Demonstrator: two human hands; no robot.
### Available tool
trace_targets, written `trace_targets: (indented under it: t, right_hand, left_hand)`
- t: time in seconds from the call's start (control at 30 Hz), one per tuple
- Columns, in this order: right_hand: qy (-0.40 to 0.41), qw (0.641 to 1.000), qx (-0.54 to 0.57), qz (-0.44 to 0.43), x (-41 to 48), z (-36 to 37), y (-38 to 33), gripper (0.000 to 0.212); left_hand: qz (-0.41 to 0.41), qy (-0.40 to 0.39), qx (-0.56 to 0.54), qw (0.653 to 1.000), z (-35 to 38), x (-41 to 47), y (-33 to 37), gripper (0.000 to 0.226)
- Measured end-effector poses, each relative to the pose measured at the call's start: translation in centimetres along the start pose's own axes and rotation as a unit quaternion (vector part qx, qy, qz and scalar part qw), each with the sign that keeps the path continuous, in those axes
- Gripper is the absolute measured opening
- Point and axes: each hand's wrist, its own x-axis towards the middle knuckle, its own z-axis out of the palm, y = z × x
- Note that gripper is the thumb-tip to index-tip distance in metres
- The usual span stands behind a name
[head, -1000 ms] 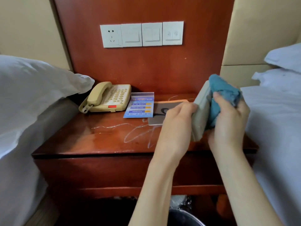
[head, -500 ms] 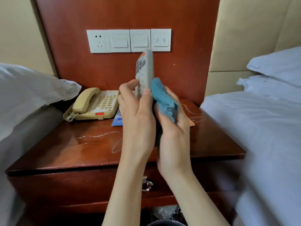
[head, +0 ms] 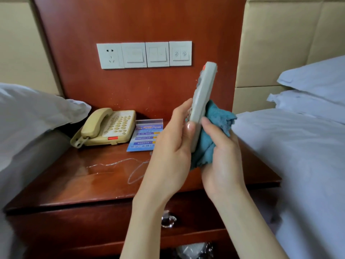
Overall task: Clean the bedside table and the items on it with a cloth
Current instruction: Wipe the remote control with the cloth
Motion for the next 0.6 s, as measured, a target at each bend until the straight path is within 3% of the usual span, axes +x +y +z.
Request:
trace_targets:
  t: [0.17,0.4,0.6]
  right_hand:
    - [0.012,0.999,-0.010,-0.031,0.3,0.1,-0.7,0.035]
    - [0.099,0.994,-0.012,-0.050,1.1,-1.1,-2.6,0.013]
    - [0.088,0.995,-0.014,-0.051,1.4,-2.0,-3.6,0.008]
  left_hand:
    - [-0.024,-0.039,-0.084,0.995,-1.2,-0.2,0.5,0.038]
    - [-0.135,-0.126,-0.183,0.966,-2.4,-0.8,0.4,0.033]
    - [-0.202,-0.098,-0.209,0.952,-2.9,-0.8,0.5,0.035]
